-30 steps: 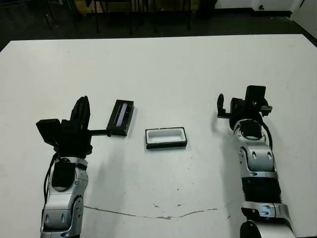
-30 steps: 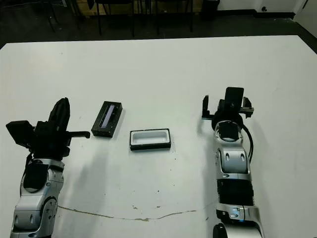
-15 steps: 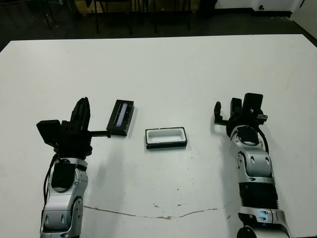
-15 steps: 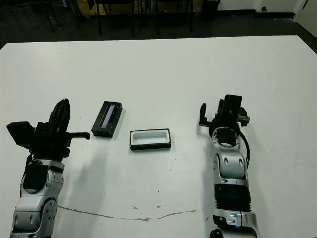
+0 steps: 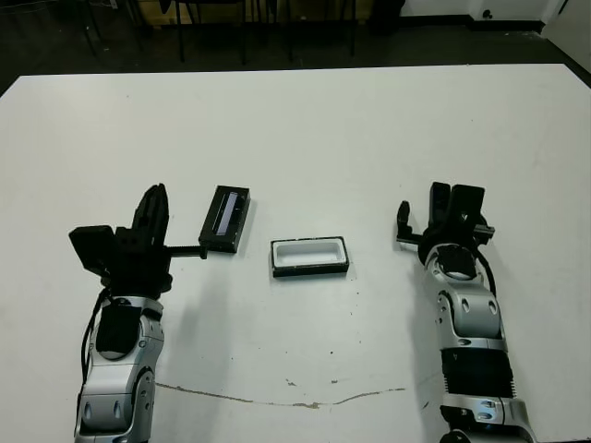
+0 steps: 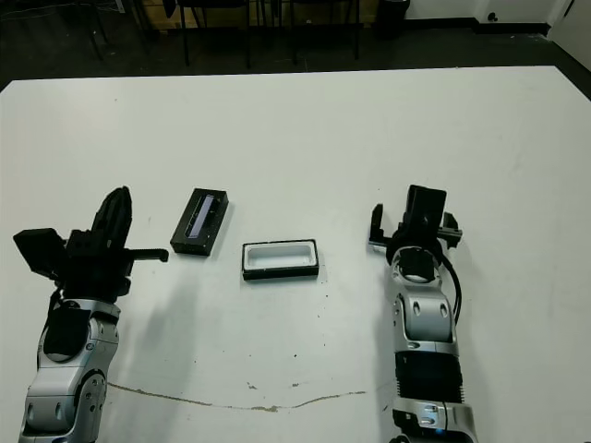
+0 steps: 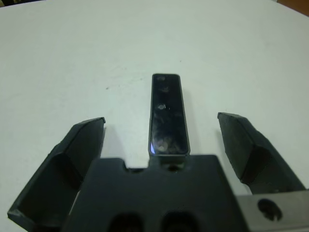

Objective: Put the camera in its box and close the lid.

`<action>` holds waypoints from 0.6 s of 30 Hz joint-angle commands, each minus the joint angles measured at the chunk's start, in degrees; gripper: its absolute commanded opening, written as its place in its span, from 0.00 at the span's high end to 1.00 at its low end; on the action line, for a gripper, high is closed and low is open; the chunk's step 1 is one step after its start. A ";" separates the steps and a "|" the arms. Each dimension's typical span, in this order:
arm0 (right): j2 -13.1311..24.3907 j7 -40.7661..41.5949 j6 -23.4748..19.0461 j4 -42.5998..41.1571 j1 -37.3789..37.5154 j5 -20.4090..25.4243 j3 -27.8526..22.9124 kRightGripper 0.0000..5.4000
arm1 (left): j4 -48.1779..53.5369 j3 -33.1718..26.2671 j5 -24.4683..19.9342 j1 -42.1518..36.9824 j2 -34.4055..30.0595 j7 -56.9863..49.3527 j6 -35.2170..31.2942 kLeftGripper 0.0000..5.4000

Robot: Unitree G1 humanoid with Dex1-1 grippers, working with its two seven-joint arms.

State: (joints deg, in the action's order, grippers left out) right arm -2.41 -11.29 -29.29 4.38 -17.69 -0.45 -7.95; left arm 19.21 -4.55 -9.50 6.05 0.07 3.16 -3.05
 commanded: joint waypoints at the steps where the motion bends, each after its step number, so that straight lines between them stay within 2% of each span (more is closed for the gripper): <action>1: -0.75 -0.44 -1.05 0.17 1.12 0.99 -0.78 0.00 | -0.47 0.06 0.39 1.00 -0.63 0.06 -0.97 1.00; 6: -1.58 -1.30 -1.65 0.27 1.06 1.80 -1.81 0.00 | -0.48 -0.16 -0.43 0.98 -0.57 0.51 -1.17 1.00; 15: -2.72 -3.58 -0.93 1.54 0.31 2.25 -2.86 0.00 | -0.54 0.17 0.86 1.23 -0.78 0.30 -0.64 1.00; 18: -2.96 -4.46 0.33 1.96 0.32 1.93 -2.78 0.06 | -0.33 0.18 0.88 1.33 -0.57 0.20 -0.90 1.00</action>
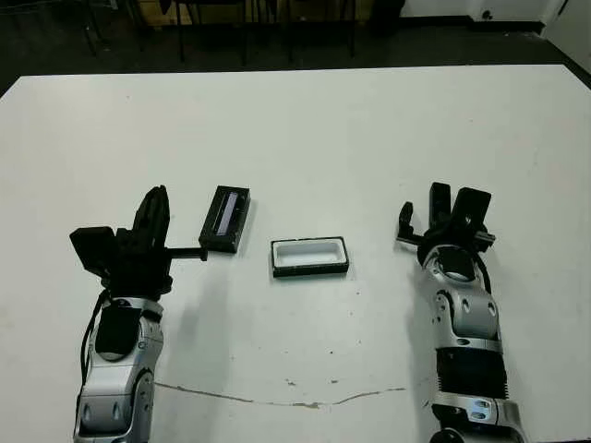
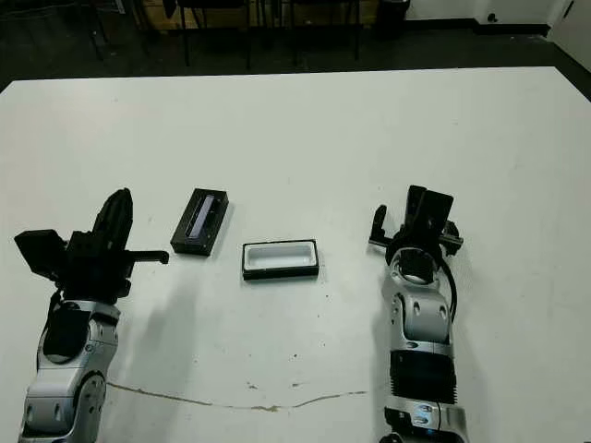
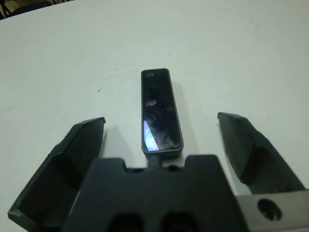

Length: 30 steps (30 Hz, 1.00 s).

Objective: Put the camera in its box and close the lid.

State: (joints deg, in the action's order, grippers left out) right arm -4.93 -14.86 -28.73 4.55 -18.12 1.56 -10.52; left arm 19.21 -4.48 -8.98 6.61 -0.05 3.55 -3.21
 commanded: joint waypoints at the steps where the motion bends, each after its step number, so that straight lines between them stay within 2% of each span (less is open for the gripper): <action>1: -0.46 -1.06 -0.10 1.91 0.72 -0.07 -0.20 0.08 | -0.39 -0.05 -0.41 0.71 -0.29 0.14 -0.86 1.00; 23: 0.13 -2.48 0.54 1.32 1.25 -1.55 0.99 0.84 | 0.05 0.04 -1.83 0.91 0.10 0.35 -0.85 1.00; 26: 0.20 -2.85 0.84 1.16 1.50 -2.00 1.08 0.88 | 0.32 0.10 -1.93 1.02 0.17 0.16 -1.30 1.00; 30: 0.07 -3.52 1.30 1.36 1.58 -2.21 0.49 0.88 | 1.04 0.15 -2.29 1.19 0.27 -0.08 -2.17 1.00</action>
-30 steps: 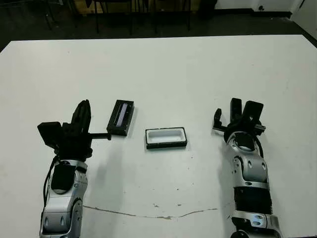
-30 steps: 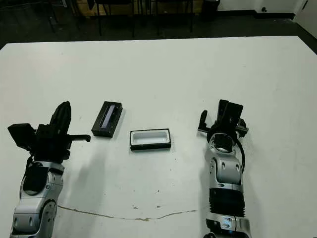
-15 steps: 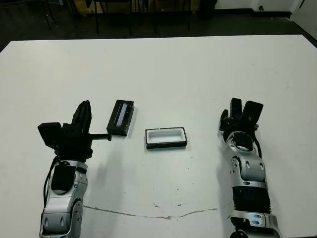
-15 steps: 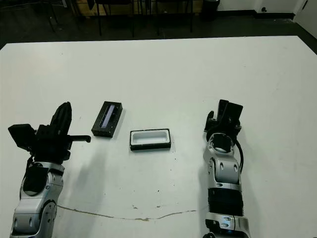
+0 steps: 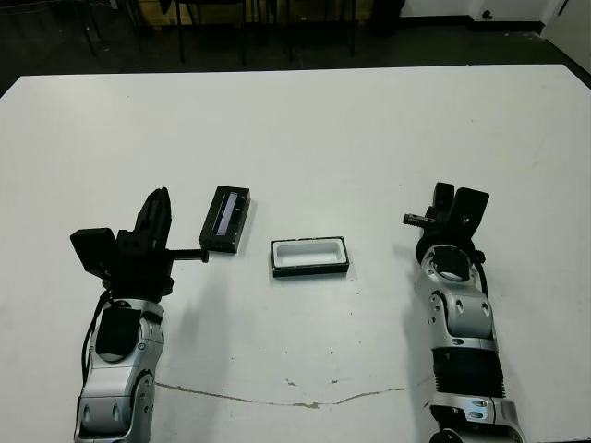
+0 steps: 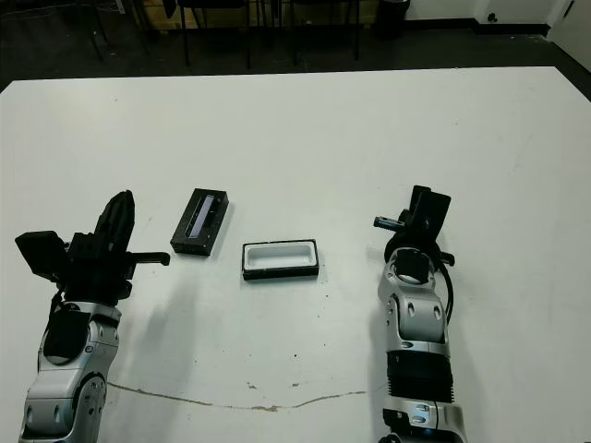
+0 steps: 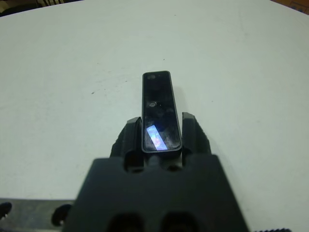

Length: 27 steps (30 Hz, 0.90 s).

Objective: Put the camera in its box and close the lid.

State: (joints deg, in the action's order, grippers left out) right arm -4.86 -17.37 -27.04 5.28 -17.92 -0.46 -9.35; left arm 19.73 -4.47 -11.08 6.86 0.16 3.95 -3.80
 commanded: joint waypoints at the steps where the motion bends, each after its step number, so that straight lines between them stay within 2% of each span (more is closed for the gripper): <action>1: 0.09 -1.08 -0.15 0.72 1.45 -0.29 -0.68 0.88 | 0.72 0.23 0.08 1.02 0.04 -0.63 -1.64 1.00; 8: -0.24 -3.19 4.13 2.74 1.83 -0.95 -1.17 0.88 | 0.60 0.37 -0.09 1.09 -0.16 -0.55 -1.74 1.00; 12: 0.22 -3.31 11.44 3.16 3.14 -2.35 -0.07 0.88 | 0.29 0.44 -0.02 1.06 -0.19 -0.48 -1.46 1.00; 16: 1.13 2.59 18.05 -2.14 5.91 -0.34 1.28 0.88 | 0.01 0.53 -0.01 1.14 -0.19 -0.29 -0.99 1.00; 18: 2.27 7.75 19.38 -6.69 7.52 1.93 2.14 0.88 | 0.03 0.51 -0.35 1.17 -0.13 -0.19 -1.21 1.00; 22: 5.41 17.58 16.87 -16.27 9.45 7.48 3.79 0.88 | 0.06 0.76 0.38 1.20 -0.41 -0.43 -1.35 1.00; 24: 8.43 23.03 13.58 -20.30 9.11 10.50 4.69 0.88 | 0.21 0.91 0.68 1.28 -0.32 -0.71 -1.46 1.00; 27: 13.44 28.99 7.60 -24.02 7.11 12.66 6.18 0.88 | 0.21 0.97 0.42 1.34 -0.17 -0.57 -1.16 1.00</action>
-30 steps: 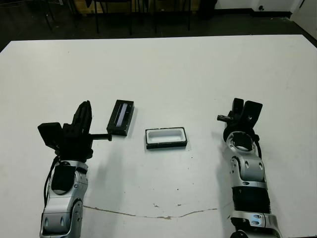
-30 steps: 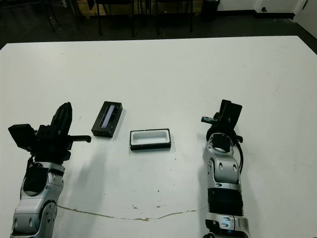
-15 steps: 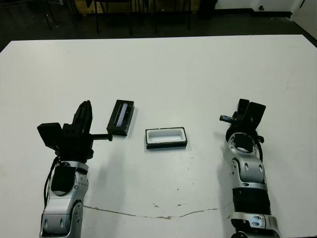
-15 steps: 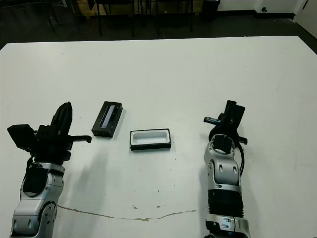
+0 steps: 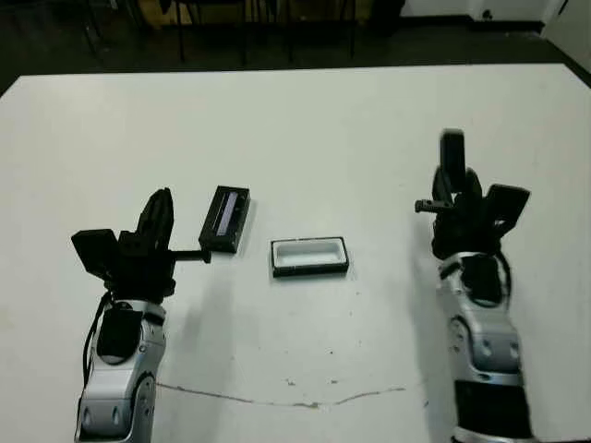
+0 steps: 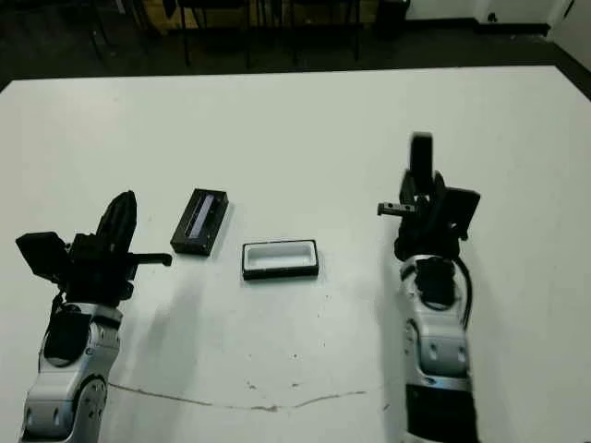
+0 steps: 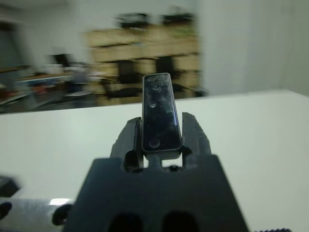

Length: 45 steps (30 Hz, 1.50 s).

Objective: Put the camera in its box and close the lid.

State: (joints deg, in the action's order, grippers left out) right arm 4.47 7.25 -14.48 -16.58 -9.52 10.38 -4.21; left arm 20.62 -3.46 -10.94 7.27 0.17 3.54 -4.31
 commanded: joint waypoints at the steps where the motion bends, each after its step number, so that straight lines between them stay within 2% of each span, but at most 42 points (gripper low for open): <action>1: 6.10 6.77 -6.81 -2.63 -2.34 2.58 1.52 0.88 | -0.54 -0.05 0.10 0.95 -0.14 -0.15 -0.80 1.00; 6: 14.96 21.75 -15.71 1.33 -9.95 10.44 2.59 0.88 | -0.63 -0.07 0.79 0.97 -0.35 -0.44 -0.49 1.00; 8: 17.74 29.46 -18.25 5.98 -14.01 13.90 3.43 0.88 | -0.91 -0.12 0.99 0.91 -0.48 -0.30 -0.10 1.00; 10: 20.77 36.74 -19.46 10.18 -18.00 15.03 5.53 0.88 | -0.87 0.05 1.46 0.85 -0.40 -0.48 0.04 1.00; 11: 22.19 39.64 -19.41 11.66 -19.58 14.76 6.71 0.88 | -0.81 0.12 1.62 0.84 -0.38 -0.49 0.05 1.00; 14: 25.50 50.66 -15.42 17.25 -24.51 13.31 10.64 0.88 | -0.80 0.17 1.60 0.81 -0.25 -0.31 0.07 1.00; 17: 27.30 59.07 -11.19 21.62 -28.35 10.72 14.60 0.88 | -0.74 0.33 1.97 0.94 -0.43 -0.23 0.24 1.00; 19: 28.23 63.32 -10.00 24.16 -30.78 8.51 17.52 0.88 | -0.58 0.31 1.60 1.04 -0.34 -0.12 -0.02 1.00; 25: 27.86 71.70 -9.02 31.16 -36.11 3.95 23.37 0.88 | -0.35 0.59 2.18 1.35 -0.16 -0.69 -0.13 1.00; 30: 25.72 74.34 -4.74 35.88 -37.27 1.60 25.11 0.88 | -0.54 0.64 2.04 1.30 -0.18 -0.70 0.00 1.00; 33: 25.02 73.37 -2.11 35.95 -36.33 -0.39 25.68 0.88 | -0.69 0.74 1.98 1.32 -0.18 -0.60 0.36 1.00; 39: 23.67 72.10 -2.17 35.36 -34.61 -2.06 26.06 0.88 | -0.74 1.16 3.18 1.31 -0.24 -1.13 0.51 1.00; 45: 23.20 72.28 -4.28 34.23 -33.92 -2.60 26.50 0.88 | -0.72 0.96 2.36 1.26 -0.07 -0.80 0.41 1.00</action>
State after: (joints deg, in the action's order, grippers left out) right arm 27.69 79.62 -17.76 18.03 -44.00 8.34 21.66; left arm 20.67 -2.37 -8.69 7.80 0.17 2.82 -3.61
